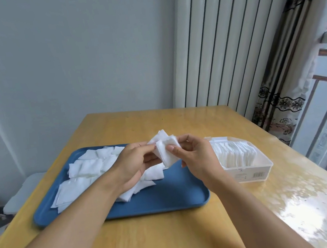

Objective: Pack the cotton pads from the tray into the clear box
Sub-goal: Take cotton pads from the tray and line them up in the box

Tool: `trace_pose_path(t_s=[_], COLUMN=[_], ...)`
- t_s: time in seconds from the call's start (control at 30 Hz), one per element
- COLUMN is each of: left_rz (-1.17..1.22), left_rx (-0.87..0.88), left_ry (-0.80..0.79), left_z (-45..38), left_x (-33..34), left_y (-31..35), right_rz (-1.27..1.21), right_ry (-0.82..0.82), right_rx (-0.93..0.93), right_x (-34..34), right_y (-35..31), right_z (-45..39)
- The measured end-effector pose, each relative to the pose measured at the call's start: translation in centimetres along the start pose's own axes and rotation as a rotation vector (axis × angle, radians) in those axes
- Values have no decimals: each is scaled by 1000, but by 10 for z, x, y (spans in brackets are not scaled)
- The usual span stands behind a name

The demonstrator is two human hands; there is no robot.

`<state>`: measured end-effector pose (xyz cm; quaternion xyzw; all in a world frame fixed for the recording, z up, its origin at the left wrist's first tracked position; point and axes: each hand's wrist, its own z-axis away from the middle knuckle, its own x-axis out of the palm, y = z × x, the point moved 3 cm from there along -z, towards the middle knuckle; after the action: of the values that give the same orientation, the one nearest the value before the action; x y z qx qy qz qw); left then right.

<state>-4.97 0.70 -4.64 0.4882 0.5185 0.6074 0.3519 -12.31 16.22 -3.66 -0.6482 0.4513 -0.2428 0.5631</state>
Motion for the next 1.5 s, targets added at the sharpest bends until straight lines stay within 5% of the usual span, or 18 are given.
trace_pose_path(t_s=[0.17,0.73,0.8,0.93,1.07,1.17,1.33,1.5], left_rz=[-139,49,-70,-279,-197,-61,-3,-41], left_rx=[19,-78,-25,31,6,-14,-162,-177], left_ry=[-40,-227,-272,-183,-69,43,-49,-37], left_z=[4,9,11,10,9,6,11,11], left_x=[-2,9,10,6,4,-2,0,-6], left_y=[3,6,7,5,6,11,13,11], right_rz=[-2,-39,-20,-40,-44,116,406,391], right_ry=[-53,96,87,-2,21,41,-65,-37], right_rx=[-17,40,46,121,142,19,-405,-490], right_x=[3,1,0,0,0,-5,-3,-3], right_y=[-4,-1,-1,1,-2,-5,-14,-26], right_z=[2,2,1,1,2,0,3,7])
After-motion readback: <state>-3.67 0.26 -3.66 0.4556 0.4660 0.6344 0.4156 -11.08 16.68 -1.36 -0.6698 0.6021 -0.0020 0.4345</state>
